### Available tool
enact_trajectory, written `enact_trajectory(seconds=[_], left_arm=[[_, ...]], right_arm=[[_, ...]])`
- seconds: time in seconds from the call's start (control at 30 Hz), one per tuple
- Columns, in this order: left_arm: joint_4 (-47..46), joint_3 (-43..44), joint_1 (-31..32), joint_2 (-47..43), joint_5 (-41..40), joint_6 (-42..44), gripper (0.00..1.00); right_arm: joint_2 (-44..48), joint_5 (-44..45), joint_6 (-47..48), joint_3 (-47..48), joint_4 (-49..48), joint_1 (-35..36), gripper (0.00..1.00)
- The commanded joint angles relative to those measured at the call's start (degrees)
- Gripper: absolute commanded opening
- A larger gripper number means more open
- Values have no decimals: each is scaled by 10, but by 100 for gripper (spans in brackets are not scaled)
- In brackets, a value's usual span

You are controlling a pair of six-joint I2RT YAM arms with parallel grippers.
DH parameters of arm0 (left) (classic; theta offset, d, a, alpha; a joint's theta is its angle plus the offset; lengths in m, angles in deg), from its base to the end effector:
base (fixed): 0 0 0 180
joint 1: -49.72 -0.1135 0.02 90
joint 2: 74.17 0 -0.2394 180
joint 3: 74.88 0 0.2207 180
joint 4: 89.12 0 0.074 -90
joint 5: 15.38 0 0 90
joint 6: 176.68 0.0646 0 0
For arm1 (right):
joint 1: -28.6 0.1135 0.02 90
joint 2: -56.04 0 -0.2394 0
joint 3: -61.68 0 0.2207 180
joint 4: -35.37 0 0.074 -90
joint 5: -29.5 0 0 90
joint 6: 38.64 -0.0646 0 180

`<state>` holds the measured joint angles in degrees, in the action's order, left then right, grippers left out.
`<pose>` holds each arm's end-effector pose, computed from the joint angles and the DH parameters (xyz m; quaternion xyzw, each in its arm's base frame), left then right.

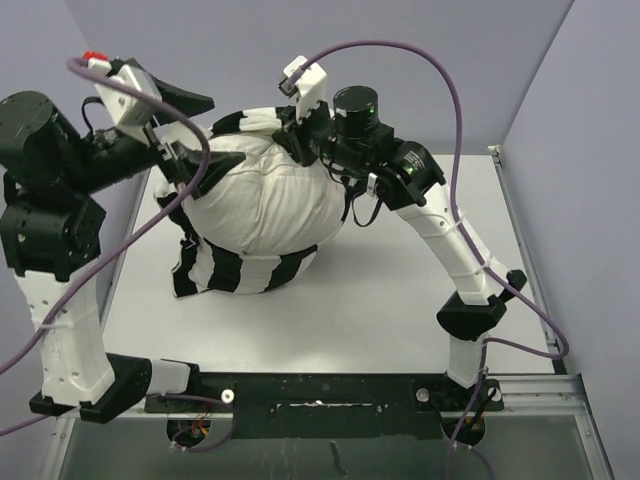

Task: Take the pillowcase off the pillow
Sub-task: Remove the pillow from the pillowcase.

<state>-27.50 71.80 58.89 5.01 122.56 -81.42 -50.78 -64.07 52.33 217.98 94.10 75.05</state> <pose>0.1663 -0.0754 0.5646 0.3761 0.5694 -0.2951 0.6687 0.2516 0.2705 0.4882 -0.3247 0.6891 0.2722 0.5880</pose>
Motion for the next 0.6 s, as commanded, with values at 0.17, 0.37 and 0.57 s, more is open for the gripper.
enact_trajectory(seconds=[0.17,0.37,0.57], left_arm=[[112,-51,61,-35,27,144,95],[124,-193,186,-71,-144,251,98],[50,-257,202,-82,-218,254,98]], right_arm=[[-39,47,-43,16,13,51,0],[-34,-48,-114,7,-12,40,0],[-17,-95,-148,-33,-30,32,0]])
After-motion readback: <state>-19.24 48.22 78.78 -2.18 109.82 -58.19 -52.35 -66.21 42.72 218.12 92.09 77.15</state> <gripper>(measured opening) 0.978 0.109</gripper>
